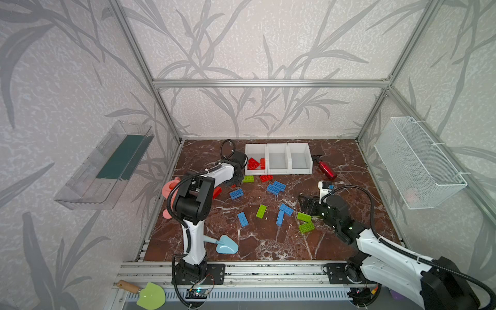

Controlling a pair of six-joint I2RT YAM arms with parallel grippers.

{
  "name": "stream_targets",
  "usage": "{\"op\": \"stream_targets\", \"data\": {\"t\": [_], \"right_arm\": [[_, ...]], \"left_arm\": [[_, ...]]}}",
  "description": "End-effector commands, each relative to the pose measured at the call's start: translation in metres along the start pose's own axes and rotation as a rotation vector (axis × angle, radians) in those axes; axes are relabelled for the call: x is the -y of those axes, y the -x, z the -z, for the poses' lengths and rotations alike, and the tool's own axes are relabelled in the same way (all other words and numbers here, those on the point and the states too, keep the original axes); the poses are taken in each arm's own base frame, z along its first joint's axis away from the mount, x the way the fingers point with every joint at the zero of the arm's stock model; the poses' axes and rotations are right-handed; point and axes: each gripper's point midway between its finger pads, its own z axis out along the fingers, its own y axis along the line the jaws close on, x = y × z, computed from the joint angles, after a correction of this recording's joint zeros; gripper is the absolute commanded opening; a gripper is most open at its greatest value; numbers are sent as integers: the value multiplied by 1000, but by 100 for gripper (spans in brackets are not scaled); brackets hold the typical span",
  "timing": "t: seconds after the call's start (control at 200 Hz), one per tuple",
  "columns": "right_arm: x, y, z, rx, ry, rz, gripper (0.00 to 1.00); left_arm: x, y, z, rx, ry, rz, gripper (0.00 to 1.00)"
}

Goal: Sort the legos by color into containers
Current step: 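Carry the red brick with the left gripper over the nearest compartment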

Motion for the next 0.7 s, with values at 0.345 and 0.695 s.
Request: {"op": "stream_targets", "data": {"t": [0.345, 0.695], "right_arm": [[-9, 2, 1, 5, 38, 8, 93], [-13, 2, 1, -1, 51, 11, 93]], "left_arm": [[52, 46, 84, 112, -138, -142, 31], [112, 60, 87, 75, -240, -205, 31]]}}
